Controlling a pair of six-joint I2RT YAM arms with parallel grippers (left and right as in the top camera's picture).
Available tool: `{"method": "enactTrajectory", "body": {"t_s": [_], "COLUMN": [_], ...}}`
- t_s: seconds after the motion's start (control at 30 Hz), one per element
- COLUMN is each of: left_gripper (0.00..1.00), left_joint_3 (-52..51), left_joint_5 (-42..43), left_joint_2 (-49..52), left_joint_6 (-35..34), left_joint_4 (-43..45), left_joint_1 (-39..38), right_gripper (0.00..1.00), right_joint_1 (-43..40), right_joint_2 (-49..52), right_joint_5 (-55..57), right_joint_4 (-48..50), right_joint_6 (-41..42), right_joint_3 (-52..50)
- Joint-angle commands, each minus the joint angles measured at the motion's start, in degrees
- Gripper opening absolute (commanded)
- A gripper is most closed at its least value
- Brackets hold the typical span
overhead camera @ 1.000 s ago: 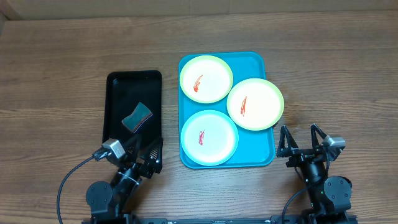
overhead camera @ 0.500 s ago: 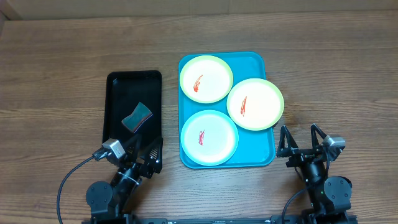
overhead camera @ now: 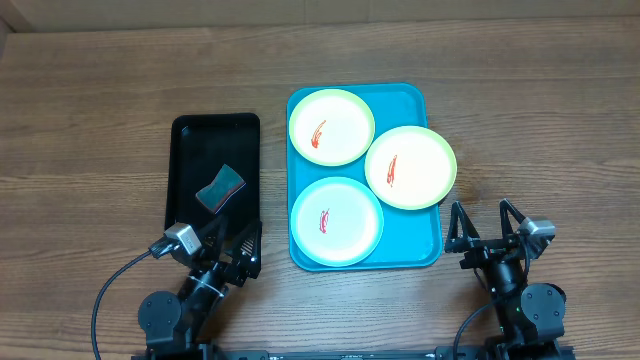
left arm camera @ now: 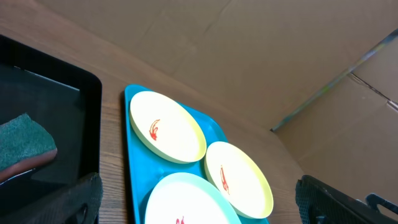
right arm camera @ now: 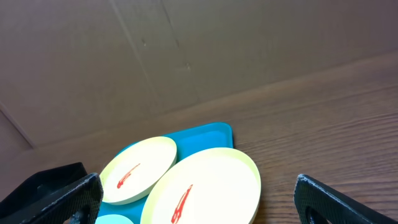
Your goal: Clean dirty plates on tray and stack at the side
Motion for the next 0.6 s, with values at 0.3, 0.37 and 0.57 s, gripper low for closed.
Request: {"method": "enactTrajectory", "body": {"t_s": [0.3, 0.37, 0.57], "left_gripper": [1.0, 1.0, 1.0], "left_joint_3": [0.8, 0.8, 0.8], "left_joint_5": [1.1, 1.1, -1.8], "left_joint_2": [-0.6, -0.6, -0.6], "left_joint_6": [-0.8, -0.8, -0.9], "left_joint_4": [0.0, 0.0, 0.9], "left_joint_1": [0.3, 0.4, 0.4], "right_gripper": [1.0, 1.0, 1.0], "right_joint_1": [0.4, 0.4, 0.4], "right_joint_2": [-0.1, -0.1, -0.1], "right_joint_5": [-0.3, -0.3, -2.6], "right_joint_4": [0.7, 0.7, 0.5], "right_joint_6": [-0.2, -0.2, -0.2], "right_joint_3": [-0.6, -0.6, -0.5]}}
